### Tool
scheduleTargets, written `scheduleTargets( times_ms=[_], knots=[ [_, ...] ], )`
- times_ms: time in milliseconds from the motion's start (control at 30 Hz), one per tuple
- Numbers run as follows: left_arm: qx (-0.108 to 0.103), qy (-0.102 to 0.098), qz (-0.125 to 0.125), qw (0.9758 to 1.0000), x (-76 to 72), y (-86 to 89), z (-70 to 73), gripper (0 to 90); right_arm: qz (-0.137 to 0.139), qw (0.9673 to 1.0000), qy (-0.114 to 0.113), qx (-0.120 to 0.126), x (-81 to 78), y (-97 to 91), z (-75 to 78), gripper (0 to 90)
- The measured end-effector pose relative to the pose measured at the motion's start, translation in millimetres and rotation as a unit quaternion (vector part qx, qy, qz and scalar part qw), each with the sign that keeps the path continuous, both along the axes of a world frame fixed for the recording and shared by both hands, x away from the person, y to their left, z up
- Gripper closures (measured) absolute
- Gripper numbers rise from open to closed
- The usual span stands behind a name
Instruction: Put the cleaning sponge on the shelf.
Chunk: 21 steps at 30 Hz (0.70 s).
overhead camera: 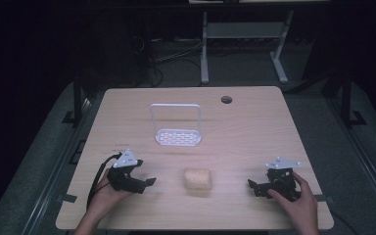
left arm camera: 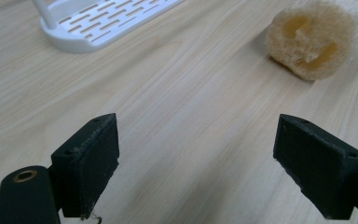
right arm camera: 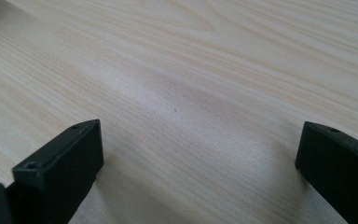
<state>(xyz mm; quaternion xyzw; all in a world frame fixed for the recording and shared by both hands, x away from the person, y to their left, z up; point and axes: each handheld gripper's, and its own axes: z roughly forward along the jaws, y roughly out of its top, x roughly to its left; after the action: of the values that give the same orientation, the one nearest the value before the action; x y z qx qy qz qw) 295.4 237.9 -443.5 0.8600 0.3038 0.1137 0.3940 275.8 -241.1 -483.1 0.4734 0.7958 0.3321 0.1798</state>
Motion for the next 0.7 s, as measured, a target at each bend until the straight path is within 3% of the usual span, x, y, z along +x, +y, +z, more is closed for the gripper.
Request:
scheduleTargets(
  times_ms=[33, 700],
  knots=[
    [-0.007, 0.002, -0.001, 1.0, 0.2, -2.1, 0.2, 13.8, 0.0, 1.0, 0.0, 0.0, 0.0, 0.0, 0.0, 0.7],
    [-0.003, -0.008, -0.04, 0.9992, 9.7, -32.3, 10.3, 13.9, 0.0, 1.0, 0.0, 0.0, 0.0, 0.0, 0.0, 0.7]
  ],
)
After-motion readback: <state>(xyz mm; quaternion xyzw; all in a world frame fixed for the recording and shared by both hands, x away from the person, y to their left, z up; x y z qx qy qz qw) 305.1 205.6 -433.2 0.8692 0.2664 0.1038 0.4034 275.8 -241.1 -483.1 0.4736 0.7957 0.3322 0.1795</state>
